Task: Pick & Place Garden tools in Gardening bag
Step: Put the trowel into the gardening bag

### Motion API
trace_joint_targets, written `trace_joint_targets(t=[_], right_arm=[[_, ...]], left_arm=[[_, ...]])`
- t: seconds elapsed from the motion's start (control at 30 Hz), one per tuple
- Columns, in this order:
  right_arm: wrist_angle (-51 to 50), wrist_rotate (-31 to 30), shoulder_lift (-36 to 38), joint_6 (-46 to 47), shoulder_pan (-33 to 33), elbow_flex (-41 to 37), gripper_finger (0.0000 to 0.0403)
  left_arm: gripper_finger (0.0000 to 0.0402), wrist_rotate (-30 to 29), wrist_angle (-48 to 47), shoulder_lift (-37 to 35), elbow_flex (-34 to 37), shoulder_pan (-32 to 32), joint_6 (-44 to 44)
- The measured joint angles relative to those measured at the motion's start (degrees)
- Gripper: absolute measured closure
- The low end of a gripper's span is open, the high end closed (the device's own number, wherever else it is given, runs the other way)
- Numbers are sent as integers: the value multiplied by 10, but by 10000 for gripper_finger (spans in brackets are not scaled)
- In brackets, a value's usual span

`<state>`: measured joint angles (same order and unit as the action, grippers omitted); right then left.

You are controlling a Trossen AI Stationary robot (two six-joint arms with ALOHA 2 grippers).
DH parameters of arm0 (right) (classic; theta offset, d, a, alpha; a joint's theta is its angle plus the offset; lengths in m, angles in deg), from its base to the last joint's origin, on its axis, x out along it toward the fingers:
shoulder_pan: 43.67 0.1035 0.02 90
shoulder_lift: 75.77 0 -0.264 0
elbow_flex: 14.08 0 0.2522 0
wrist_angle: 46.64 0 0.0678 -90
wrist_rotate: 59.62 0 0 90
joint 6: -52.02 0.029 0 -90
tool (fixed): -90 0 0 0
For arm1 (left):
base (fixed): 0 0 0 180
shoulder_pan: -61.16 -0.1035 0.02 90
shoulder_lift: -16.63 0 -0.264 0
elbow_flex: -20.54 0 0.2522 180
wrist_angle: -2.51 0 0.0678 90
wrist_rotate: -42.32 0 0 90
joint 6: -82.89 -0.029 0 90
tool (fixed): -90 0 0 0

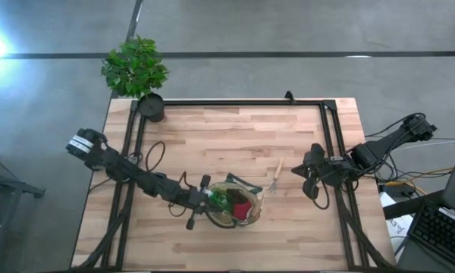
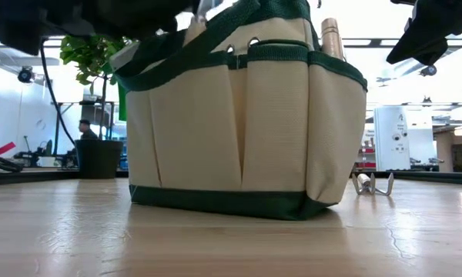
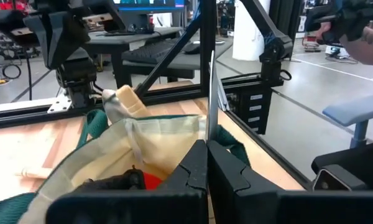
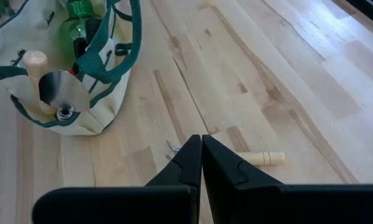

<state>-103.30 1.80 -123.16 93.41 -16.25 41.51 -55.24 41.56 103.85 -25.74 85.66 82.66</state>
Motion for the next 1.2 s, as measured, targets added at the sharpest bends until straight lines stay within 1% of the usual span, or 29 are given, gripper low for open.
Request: trace_joint_targets(t=[0.27, 0.43, 0.53, 0.67, 0.8, 1.1, 1.2], right_arm=[[0, 1, 0, 5, 0, 0, 394], [0, 1, 0, 6, 0, 0, 394], [0, 2, 0, 6, 0, 0, 394], [0, 2, 0, 6, 0, 0, 394], [0, 2, 0, 6, 0, 0, 394], [0, 2, 0, 6, 0, 0, 394], [0, 2, 0, 6, 0, 0, 394]], left_arm=[[401, 0, 62, 54, 0, -1, 1], [400, -1, 61, 61, -1, 0, 30], [389, -2, 50, 52, -1, -1, 63], [368, 2, 41, 29, 0, -1, 126], [341, 2, 10, 7, 0, -1, 148], [244, -19, -35, -3, 0, -6, 212], [229, -20, -38, -5, 0, -7, 218]])
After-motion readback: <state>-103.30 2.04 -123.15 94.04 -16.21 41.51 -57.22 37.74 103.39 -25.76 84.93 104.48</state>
